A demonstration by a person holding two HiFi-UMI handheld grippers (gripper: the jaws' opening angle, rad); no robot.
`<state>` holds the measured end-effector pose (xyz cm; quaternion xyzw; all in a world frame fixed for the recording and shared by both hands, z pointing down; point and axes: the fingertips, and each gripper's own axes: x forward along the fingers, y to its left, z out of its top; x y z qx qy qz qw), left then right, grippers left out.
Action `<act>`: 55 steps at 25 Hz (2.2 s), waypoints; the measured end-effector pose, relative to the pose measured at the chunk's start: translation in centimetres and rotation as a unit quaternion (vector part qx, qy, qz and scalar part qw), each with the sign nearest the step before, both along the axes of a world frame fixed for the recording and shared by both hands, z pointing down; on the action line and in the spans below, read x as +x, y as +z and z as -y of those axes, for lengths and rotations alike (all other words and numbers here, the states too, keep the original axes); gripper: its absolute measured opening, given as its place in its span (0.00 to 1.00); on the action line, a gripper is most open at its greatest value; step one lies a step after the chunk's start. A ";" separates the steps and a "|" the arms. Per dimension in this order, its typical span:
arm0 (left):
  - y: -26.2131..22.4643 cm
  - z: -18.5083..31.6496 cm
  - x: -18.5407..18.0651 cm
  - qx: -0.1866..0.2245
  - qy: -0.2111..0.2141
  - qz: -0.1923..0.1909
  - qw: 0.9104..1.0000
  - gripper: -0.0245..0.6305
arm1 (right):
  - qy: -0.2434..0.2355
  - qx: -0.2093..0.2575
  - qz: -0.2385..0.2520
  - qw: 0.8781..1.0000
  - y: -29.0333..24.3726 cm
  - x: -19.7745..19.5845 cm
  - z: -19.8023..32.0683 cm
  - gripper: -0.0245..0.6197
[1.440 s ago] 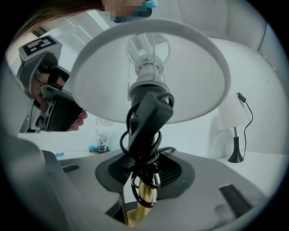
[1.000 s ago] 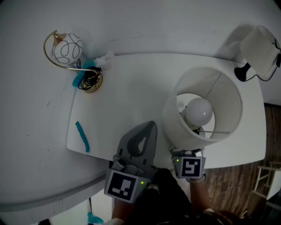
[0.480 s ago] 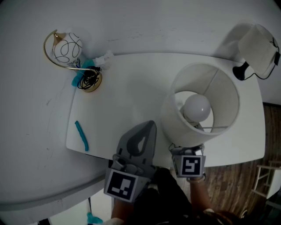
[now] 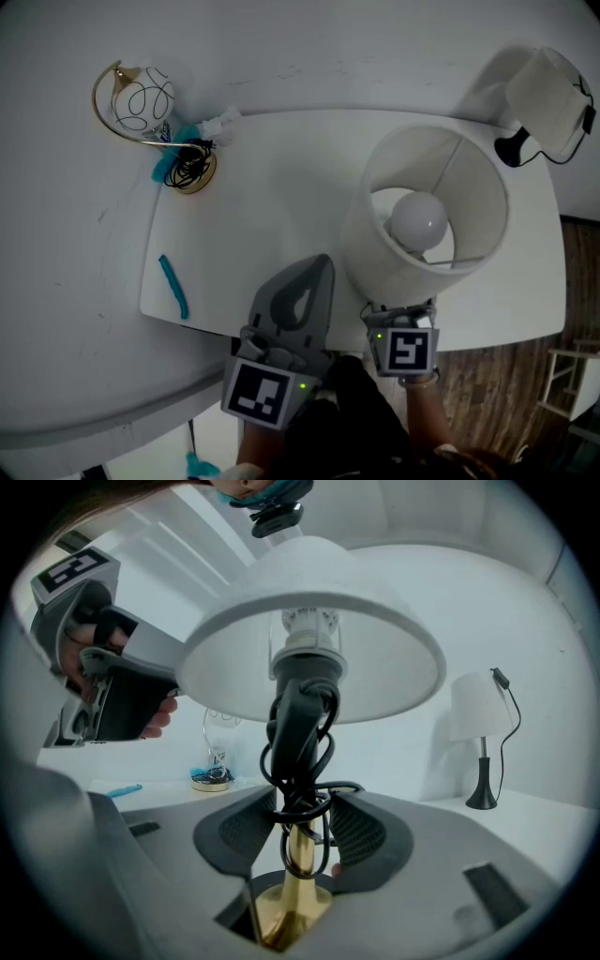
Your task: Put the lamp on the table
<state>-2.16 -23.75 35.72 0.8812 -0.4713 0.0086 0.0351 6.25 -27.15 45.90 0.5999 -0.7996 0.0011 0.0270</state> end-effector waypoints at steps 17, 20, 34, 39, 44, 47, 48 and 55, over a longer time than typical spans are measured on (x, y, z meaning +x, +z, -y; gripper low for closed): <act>0.0 -0.9 0.1 0.000 0.005 0.004 1.000 0.04 | 0.003 -0.008 -0.003 1.000 0.4 0.1 -0.8 0.32; 0.1 -1.1 0.1 -0.003 0.005 0.003 1.000 0.04 | 0.006 -0.008 -0.001 1.000 0.4 0.2 -0.9 0.32; 0.1 -1.8 0.1 -0.004 0.014 0.003 1.000 0.04 | 0.011 -0.020 -0.007 1.000 1.1 0.2 -2.4 0.32; 0.0 -2.2 0.2 -0.004 0.016 0.003 1.000 0.04 | 0.016 -0.021 -0.004 1.000 1.1 0.4 -2.8 0.32; -0.1 -2.6 0.1 -0.002 0.017 0.004 1.000 0.04 | 0.021 -0.023 -0.007 1.000 1.1 0.6 -3.4 0.30; -0.2 -3.0 0.2 -0.003 0.017 0.007 1.000 0.04 | 0.021 -0.024 -0.006 0.999 1.1 0.6 -3.8 0.30; -0.2 -3.1 0.2 -0.003 0.017 0.007 1.000 0.04 | 0.021 -0.024 -0.005 0.999 1.0 0.7 -3.9 0.30; -0.9 -3.9 0.4 -0.001 0.015 0.008 1.000 0.04 | 0.025 -0.030 -0.001 0.999 0.8 0.9 -5.1 0.29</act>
